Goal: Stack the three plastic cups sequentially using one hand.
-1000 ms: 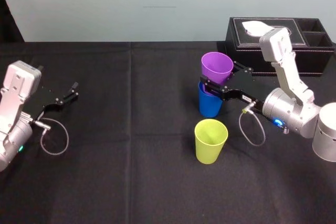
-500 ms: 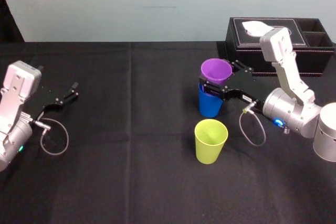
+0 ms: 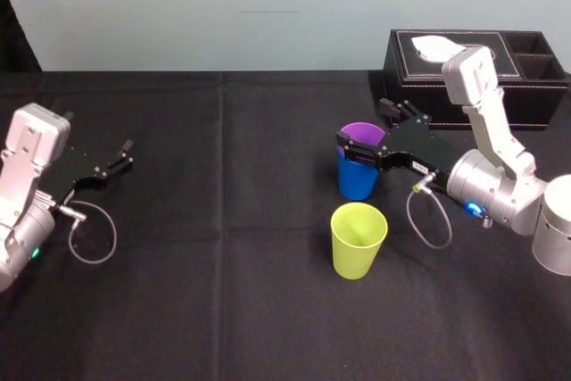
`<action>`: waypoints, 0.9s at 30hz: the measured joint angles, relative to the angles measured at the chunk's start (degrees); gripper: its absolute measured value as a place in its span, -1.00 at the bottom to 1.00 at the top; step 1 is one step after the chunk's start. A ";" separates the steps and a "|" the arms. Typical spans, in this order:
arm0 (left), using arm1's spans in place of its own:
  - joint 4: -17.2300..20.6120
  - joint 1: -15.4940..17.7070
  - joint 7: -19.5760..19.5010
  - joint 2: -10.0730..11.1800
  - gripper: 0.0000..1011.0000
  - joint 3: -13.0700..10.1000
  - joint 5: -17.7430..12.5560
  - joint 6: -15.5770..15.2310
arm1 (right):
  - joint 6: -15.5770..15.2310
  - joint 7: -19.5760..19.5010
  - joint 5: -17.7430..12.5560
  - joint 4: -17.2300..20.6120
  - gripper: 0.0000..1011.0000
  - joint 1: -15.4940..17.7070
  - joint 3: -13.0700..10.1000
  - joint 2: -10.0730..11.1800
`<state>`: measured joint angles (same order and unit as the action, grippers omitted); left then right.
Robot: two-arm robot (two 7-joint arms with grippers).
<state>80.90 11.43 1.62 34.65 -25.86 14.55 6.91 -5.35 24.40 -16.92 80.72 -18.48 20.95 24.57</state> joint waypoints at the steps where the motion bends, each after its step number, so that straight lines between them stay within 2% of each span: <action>1: 0.00 0.00 0.00 0.00 1.00 0.00 0.00 0.00 | 0.00 0.02 -0.07 0.23 0.98 0.12 -0.12 0.06; 7: 0.00 0.00 0.00 0.00 1.00 0.00 0.00 0.00 | -0.30 0.04 -1.24 4.16 0.98 2.12 -1.91 1.42; 14: 0.00 0.00 0.00 0.00 1.00 0.00 0.00 0.00 | -2.52 0.92 -4.60 12.46 0.98 7.71 -4.76 5.51; 18: 0.00 0.00 0.00 0.00 1.00 0.00 0.00 0.00 | -2.73 1.43 -7.21 18.30 0.98 13.70 -7.76 9.65; 21: 0.00 0.00 0.00 0.00 1.00 0.00 0.00 0.00 | -2.57 1.45 -8.58 20.74 0.98 16.99 -9.64 11.54; 22: 0.00 0.00 0.00 0.00 1.00 0.00 0.00 0.00 | -2.29 1.46 -9.59 22.24 0.98 19.31 -11.00 12.73; 24: 0.00 0.00 0.00 0.00 1.00 0.00 0.00 0.00 | -1.90 1.58 -10.49 23.66 0.98 21.62 -12.23 13.88; 27: 0.00 0.00 0.00 0.00 1.00 0.00 0.00 0.00 | -0.51 2.28 -12.08 26.00 0.98 26.84 -14.79 16.51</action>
<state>80.90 11.43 1.62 34.65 -25.86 14.54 6.91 -5.85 26.67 -28.99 106.72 8.36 6.17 41.08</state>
